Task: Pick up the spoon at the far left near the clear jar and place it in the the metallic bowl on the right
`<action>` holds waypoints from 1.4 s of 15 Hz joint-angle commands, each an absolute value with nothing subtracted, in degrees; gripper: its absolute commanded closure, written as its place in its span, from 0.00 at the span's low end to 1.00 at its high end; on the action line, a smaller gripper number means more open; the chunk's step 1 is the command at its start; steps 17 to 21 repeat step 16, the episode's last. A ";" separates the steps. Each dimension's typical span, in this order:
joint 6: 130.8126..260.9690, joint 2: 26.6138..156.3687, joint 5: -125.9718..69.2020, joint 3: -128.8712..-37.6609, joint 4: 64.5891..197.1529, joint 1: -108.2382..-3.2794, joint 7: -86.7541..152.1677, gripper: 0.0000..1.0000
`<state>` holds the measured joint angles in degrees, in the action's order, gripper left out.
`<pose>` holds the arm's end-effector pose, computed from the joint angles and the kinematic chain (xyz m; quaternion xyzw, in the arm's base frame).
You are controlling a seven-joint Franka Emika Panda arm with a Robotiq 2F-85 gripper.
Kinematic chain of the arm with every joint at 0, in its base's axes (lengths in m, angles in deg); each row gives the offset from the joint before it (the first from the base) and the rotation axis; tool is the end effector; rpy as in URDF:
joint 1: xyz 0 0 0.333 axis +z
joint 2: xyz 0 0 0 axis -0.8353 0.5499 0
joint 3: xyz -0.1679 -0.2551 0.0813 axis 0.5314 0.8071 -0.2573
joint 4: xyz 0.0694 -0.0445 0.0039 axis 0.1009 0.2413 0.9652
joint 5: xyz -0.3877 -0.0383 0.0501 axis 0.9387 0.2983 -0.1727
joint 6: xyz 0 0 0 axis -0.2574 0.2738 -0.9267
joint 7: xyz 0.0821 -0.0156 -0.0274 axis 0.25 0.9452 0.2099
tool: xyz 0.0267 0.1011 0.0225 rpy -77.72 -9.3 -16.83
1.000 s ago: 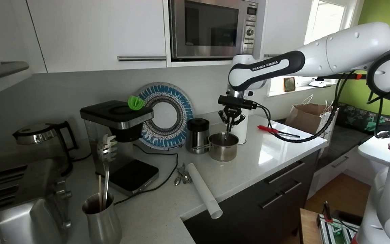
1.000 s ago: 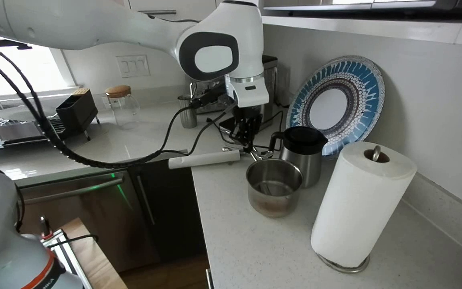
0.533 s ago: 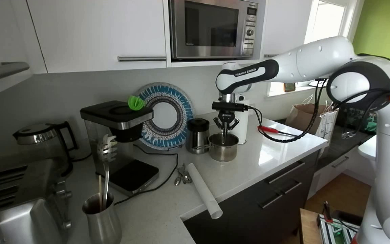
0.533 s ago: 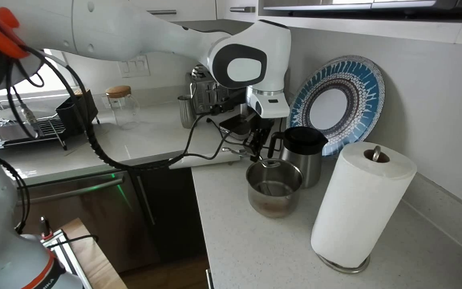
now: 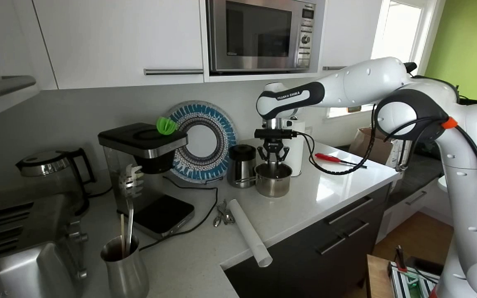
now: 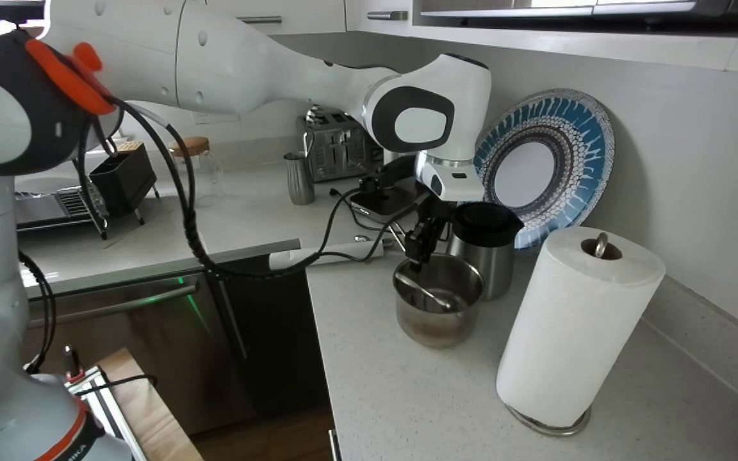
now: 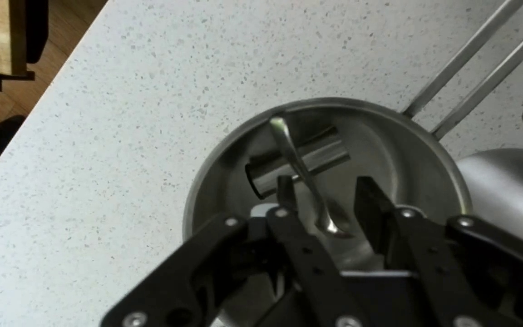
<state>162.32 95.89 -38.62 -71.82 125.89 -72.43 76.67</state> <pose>0.5748 -0.3095 0.4465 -0.7596 0.6478 0.0583 0.0054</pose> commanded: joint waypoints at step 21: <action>168.33 66.61 -14.45 -81.63 158.36 -59.42 92.24 0.00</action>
